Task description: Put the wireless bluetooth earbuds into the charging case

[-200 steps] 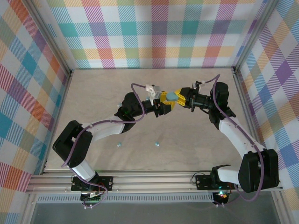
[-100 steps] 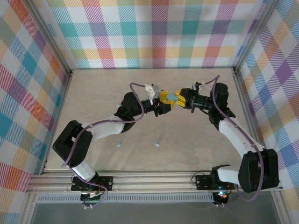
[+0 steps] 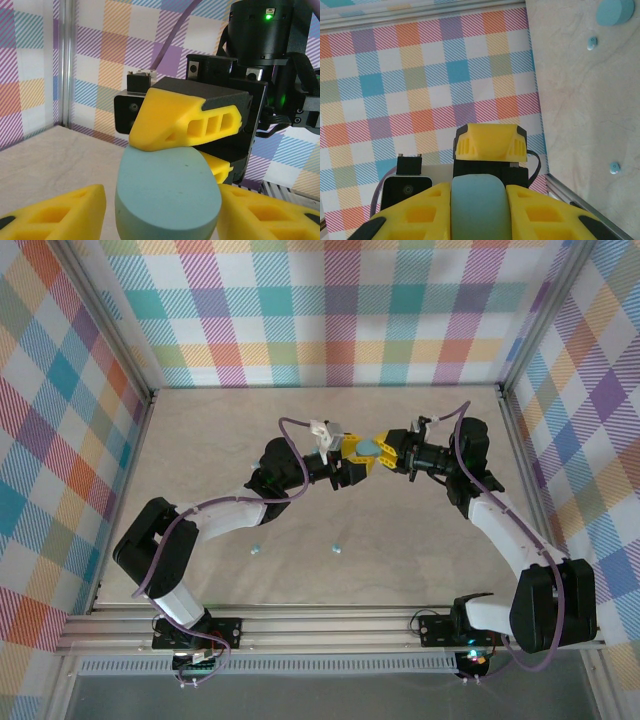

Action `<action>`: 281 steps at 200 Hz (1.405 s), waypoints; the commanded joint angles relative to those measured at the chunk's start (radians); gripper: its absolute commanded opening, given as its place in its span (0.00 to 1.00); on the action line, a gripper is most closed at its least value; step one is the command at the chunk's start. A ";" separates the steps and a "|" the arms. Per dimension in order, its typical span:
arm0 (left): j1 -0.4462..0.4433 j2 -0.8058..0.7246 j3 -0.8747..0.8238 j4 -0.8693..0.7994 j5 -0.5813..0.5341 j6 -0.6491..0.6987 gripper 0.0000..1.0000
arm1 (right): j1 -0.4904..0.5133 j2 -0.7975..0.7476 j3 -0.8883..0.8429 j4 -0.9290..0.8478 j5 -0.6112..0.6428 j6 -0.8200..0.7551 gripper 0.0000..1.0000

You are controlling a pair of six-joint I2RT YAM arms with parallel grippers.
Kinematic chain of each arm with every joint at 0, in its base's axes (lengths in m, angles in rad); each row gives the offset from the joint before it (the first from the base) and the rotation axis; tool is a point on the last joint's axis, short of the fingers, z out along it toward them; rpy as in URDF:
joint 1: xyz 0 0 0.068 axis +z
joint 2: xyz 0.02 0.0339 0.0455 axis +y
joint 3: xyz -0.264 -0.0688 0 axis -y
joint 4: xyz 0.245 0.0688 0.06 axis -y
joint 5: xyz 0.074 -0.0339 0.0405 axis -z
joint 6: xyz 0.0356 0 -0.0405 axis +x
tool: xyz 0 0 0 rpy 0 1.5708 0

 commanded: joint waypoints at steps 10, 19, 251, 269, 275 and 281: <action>0.011 0.009 0.015 -0.010 0.004 0.022 0.57 | 0.005 -0.020 0.002 0.025 -0.008 0.003 0.00; 0.011 0.009 0.014 -0.008 0.004 0.022 0.56 | 0.005 -0.020 0.002 0.025 -0.008 0.001 0.00; 0.062 -0.106 -0.025 -0.132 0.113 -0.009 0.19 | -0.039 -0.136 0.150 -0.412 0.083 -0.432 0.61; 0.081 -0.160 -0.053 -0.176 0.136 -0.005 0.18 | -0.036 -0.188 0.209 -0.554 0.178 -0.671 0.62; 0.087 -0.178 -0.058 -0.198 0.147 -0.003 0.18 | -0.035 -0.208 0.214 -0.581 0.212 -0.748 0.61; 0.095 -0.195 -0.062 -0.220 0.161 0.000 0.18 | -0.033 -0.225 0.210 -0.590 0.235 -0.814 0.57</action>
